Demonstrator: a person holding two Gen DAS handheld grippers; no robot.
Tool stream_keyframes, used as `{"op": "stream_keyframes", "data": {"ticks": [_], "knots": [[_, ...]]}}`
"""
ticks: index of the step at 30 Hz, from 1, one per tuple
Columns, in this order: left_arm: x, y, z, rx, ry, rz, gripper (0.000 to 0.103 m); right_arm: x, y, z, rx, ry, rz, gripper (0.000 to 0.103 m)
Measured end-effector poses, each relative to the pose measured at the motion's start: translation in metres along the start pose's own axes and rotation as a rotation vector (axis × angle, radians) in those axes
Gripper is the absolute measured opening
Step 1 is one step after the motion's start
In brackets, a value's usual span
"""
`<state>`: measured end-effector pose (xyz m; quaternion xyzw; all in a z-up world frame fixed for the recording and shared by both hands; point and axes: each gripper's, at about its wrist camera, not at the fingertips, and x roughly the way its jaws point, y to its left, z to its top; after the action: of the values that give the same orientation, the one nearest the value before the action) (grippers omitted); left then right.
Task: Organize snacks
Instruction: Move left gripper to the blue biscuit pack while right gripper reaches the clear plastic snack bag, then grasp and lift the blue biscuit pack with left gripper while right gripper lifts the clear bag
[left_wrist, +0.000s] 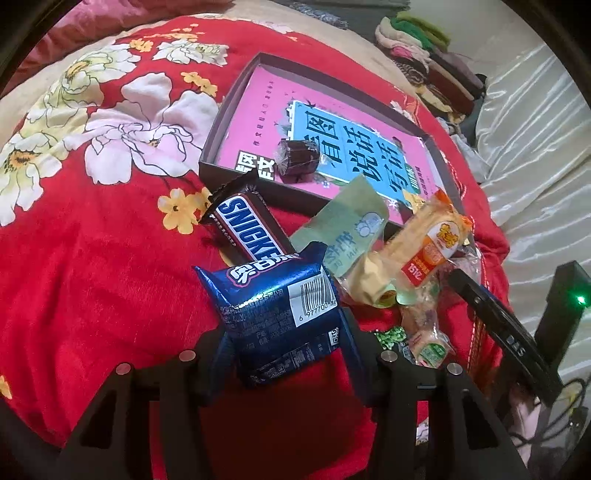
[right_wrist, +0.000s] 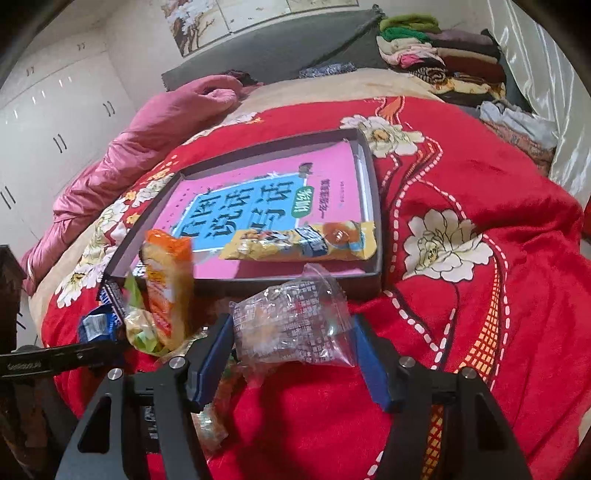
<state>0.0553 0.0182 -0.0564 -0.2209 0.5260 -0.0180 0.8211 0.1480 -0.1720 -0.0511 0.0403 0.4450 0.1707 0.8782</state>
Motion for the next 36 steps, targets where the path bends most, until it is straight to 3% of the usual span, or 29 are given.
{"op": "stream_keyframes", "data": {"ticks": [1, 8, 25, 36], "knots": [[-0.001, 0.0, 0.0, 0.001, -0.001, -0.004, 0.054, 0.0, 0.0, 0.0, 0.001, 0.001, 0.001, 0.056], [-0.011, 0.0, -0.003, 0.019, -0.004, -0.019, 0.054, -0.012, 0.007, 0.001, -0.038, -0.047, -0.003, 0.053], [-0.033, -0.009, 0.003, 0.061, -0.082, -0.018, 0.054, -0.041, 0.008, 0.007, -0.029, -0.176, 0.047, 0.053], [-0.041, -0.015, 0.009, 0.088, -0.141, -0.013, 0.054, -0.046, 0.008, 0.011, -0.025, -0.206, 0.049, 0.053]]}}
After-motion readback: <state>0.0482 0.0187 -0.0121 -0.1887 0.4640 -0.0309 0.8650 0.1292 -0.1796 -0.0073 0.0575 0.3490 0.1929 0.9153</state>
